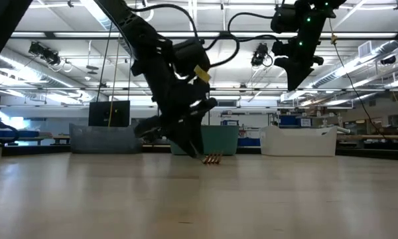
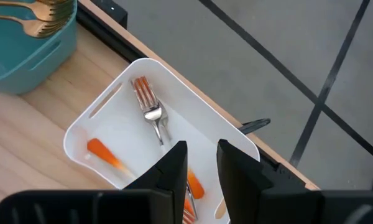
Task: Sort silverware by color (type)
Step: Put the gold fork into the green bin
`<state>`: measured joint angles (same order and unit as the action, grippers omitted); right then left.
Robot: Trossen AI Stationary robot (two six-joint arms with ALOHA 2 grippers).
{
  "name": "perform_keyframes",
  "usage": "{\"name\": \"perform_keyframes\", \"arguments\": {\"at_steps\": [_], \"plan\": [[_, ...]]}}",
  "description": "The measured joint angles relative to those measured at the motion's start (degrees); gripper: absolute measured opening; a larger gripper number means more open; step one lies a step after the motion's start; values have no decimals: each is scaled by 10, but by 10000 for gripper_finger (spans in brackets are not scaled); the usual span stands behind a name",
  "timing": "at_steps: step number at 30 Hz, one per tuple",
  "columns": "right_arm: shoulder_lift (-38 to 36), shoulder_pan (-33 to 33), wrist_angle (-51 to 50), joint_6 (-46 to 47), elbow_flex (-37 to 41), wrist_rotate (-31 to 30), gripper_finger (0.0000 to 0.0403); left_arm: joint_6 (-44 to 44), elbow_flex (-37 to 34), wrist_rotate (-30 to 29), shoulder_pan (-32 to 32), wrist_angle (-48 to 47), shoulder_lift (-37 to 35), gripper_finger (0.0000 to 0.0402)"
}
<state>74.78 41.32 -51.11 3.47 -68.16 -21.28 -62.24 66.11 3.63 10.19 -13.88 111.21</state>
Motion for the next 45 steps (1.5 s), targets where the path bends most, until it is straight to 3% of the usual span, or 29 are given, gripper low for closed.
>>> {"name": "perform_keyframes", "arguments": {"at_steps": [12,26,30,40,45], "plan": [[0,0,-1,0,0,4,94,16,7,-41,-3,40,18,98],[0,0,-1,-5,0,4,94,-27,24,-38,3,19,30,98],[0,0,0,-6,0,4,94,-12,23,-9,14,25,31,97],[0,0,1,-6,0,4,94,46,24,-7,17,-51,29,30],[0,0,0,-6,0,4,94,46,22,-63,-4,-46,23,7]]}}
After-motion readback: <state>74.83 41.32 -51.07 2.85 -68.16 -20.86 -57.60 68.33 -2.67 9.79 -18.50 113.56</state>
